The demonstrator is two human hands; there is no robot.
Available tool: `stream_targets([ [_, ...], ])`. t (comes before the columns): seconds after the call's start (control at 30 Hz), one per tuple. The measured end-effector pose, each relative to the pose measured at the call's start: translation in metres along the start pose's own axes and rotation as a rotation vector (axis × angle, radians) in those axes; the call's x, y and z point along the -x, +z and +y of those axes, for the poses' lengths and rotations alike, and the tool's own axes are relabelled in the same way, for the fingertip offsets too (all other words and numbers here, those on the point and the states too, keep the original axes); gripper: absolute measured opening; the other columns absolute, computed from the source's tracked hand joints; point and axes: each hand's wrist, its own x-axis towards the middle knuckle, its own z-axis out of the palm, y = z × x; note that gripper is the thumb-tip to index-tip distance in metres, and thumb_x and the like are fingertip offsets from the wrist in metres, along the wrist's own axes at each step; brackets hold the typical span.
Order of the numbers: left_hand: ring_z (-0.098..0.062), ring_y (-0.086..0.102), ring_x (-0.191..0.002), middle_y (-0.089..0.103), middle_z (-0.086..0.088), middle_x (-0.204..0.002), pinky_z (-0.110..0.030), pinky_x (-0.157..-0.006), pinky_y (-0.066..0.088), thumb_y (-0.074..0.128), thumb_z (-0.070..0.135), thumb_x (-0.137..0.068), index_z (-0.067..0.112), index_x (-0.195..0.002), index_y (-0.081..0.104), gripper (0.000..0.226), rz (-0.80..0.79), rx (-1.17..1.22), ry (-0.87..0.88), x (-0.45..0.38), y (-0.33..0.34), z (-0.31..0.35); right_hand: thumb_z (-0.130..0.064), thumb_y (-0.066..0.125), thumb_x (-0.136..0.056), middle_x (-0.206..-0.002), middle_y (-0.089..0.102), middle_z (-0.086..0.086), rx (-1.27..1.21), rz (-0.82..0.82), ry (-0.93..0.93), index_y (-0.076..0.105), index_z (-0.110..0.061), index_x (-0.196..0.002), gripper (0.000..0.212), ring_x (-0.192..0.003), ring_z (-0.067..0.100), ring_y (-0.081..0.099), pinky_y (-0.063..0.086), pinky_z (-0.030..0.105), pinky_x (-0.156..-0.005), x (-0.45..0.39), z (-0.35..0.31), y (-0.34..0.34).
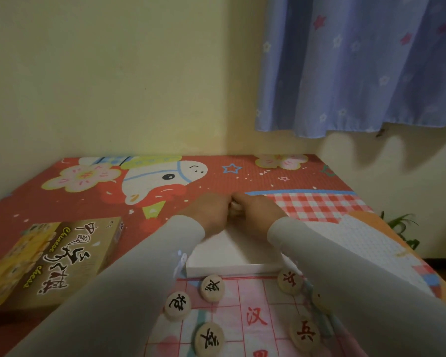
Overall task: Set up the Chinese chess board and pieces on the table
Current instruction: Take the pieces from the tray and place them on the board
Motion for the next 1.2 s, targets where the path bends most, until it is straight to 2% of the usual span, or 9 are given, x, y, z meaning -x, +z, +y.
stream_targets([
  [0.1, -0.029, 0.06, -0.102, 0.065, -0.01, -0.113, -0.026, -0.072, 0.035, 0.055, 0.021, -0.09, 0.016, -0.113, 0.059, 0.024, 0.002, 0.065, 0.03, 0.001, 0.009, -0.007, -0.028, 0.055, -0.088, -0.096, 0.066, 0.008, 0.012, -0.001, -0.007, 0.049, -0.026, -0.099, 0.012, -0.084, 0.029, 0.058, 0.05, 0.036, -0.073, -0.002, 0.007, 0.005],
  [0.23, -0.032, 0.06, -0.102, 0.066, -0.01, -0.112, -0.03, -0.075, 0.041, 0.06, 0.024, -0.086, 0.014, -0.108, 0.058, 0.024, -0.009, 0.048, 0.062, -0.001, 0.007, -0.013, -0.027, 0.054, -0.09, -0.102, 0.066, 0.011, 0.081, 0.033, -0.035, 0.047, -0.024, -0.122, 0.032, -0.084, 0.031, 0.058, 0.038, 0.031, -0.065, -0.004, 0.011, 0.01],
  [0.37, -0.034, 0.058, -0.107, 0.063, -0.013, -0.119, -0.034, -0.083, 0.044, 0.056, 0.025, -0.089, 0.014, -0.118, 0.055, 0.031, 0.0, 0.032, 0.026, -0.015, 0.011, -0.018, -0.025, 0.05, -0.091, -0.109, 0.066, 0.015, -0.013, 0.068, -0.013, 0.051, -0.023, -0.123, 0.032, -0.096, 0.036, 0.06, 0.043, 0.034, -0.073, -0.019, 0.01, 0.015],
  [0.47, -0.034, 0.058, -0.107, 0.062, -0.013, -0.121, -0.032, -0.081, 0.042, 0.057, 0.023, -0.088, 0.015, -0.121, 0.053, 0.034, -0.018, 0.025, -0.009, -0.025, 0.012, -0.019, -0.022, 0.049, -0.091, -0.11, 0.066, 0.015, -0.046, 0.058, 0.013, 0.053, -0.02, -0.116, 0.026, -0.095, 0.036, 0.06, 0.042, 0.033, -0.074, -0.029, 0.008, 0.013],
  [0.73, -0.032, 0.056, -0.104, 0.058, -0.014, -0.116, -0.041, -0.086, 0.048, 0.058, 0.015, -0.088, 0.015, -0.123, 0.043, 0.039, 0.005, 0.17, -0.077, -0.02, 0.014, -0.021, -0.022, 0.052, -0.089, -0.103, 0.067, 0.015, -0.041, 0.068, 0.028, 0.047, -0.025, -0.123, 0.035, -0.087, 0.034, 0.06, 0.05, 0.038, -0.072, -0.026, 0.01, 0.02],
  [0.87, -0.029, 0.056, -0.1, 0.058, -0.011, -0.113, -0.039, -0.082, 0.048, 0.06, 0.016, -0.086, 0.015, -0.122, 0.045, 0.039, 0.051, 0.235, -0.076, -0.014, 0.015, -0.022, -0.02, 0.053, -0.089, -0.099, 0.067, 0.015, -0.021, 0.048, 0.014, 0.048, -0.023, -0.122, 0.034, -0.084, 0.034, 0.06, 0.051, 0.038, -0.071, -0.023, 0.011, 0.018],
  [0.97, -0.028, 0.057, -0.093, 0.063, -0.01, -0.11, -0.031, -0.07, 0.038, 0.055, 0.019, -0.09, 0.017, -0.114, 0.051, 0.024, 0.116, 0.254, -0.061, -0.011, 0.025, -0.022, -0.019, 0.053, -0.088, -0.1, 0.067, 0.013, -0.009, 0.058, -0.011, 0.048, -0.023, -0.124, 0.036, -0.087, 0.033, 0.061, 0.053, 0.041, -0.075, -0.018, 0.01, 0.016],
  [1.1, -0.034, 0.06, -0.095, 0.065, -0.014, -0.108, -0.037, -0.073, 0.046, 0.051, 0.021, -0.093, 0.017, -0.117, 0.049, 0.025, 0.171, 0.206, -0.065, -0.01, 0.035, -0.02, -0.02, 0.052, -0.09, -0.104, 0.066, 0.012, 0.02, 0.034, -0.034, 0.045, -0.023, -0.128, 0.039, -0.09, 0.031, 0.061, 0.051, 0.038, -0.073, -0.014, 0.01, 0.015],
  [1.2, -0.028, 0.057, -0.085, 0.061, -0.005, -0.094, -0.034, -0.07, 0.044, 0.057, 0.019, -0.086, 0.018, -0.104, 0.052, 0.019, 0.149, 0.397, -0.083, -0.01, 0.029, -0.021, -0.021, 0.053, -0.09, -0.114, 0.065, 0.011, -0.042, 0.026, -0.015, 0.042, -0.025, -0.136, 0.047, -0.097, 0.031, 0.06, 0.048, 0.034, -0.077, -0.007, 0.009, 0.006],
])
